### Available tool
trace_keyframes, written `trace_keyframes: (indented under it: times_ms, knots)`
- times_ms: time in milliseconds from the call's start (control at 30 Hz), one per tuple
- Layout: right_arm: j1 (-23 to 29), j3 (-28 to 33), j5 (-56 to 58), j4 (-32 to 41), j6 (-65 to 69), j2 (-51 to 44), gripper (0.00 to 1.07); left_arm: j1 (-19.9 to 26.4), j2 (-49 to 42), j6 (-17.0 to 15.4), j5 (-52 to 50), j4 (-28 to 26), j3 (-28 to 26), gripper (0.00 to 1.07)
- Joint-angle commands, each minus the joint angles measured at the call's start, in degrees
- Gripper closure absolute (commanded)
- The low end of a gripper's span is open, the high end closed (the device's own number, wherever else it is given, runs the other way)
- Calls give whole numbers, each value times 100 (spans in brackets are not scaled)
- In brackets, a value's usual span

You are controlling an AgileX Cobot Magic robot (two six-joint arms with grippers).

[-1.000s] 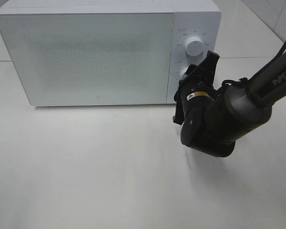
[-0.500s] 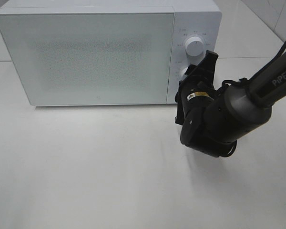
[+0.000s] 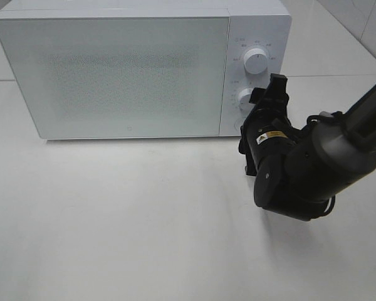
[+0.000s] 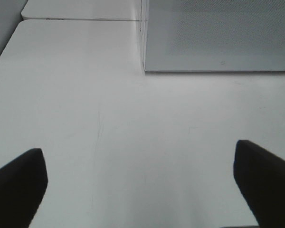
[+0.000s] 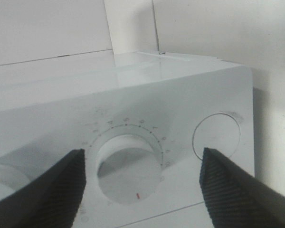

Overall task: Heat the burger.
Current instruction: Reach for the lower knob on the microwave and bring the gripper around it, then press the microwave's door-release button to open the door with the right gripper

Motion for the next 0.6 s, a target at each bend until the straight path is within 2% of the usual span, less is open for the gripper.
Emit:
trace_keyframes:
  times_ms: [33,333,367,433,500,533,600]
  knots:
    - [11,149,-745,-195,-344,-218,39,11,-97,-29,11,-23,-6,7]
    - [-6,819,-241,-1083,-1662,-922,39,11,-97,-29,11,-23,-6,7]
    - [-6,922,92,-1209,-2257,-1112,39,11,-97,-29,11,-23,-6,7]
    - [-6,963,241,-1266,-2521,-1197,39,11,-97,-29,11,-23,-6,7]
    - [-6,1020,814,-1444,-3558,-1536,40,11,-97,-29,11,-23,-6,7]
    - [-6,1020,814,-1444,-3558,-1536,40,11,-97,-29,11,-23,-6,7]
    - [-6,1020,1450,-1553,-4715,-1828,40,11,-97,-29,11,-23,-6,7]
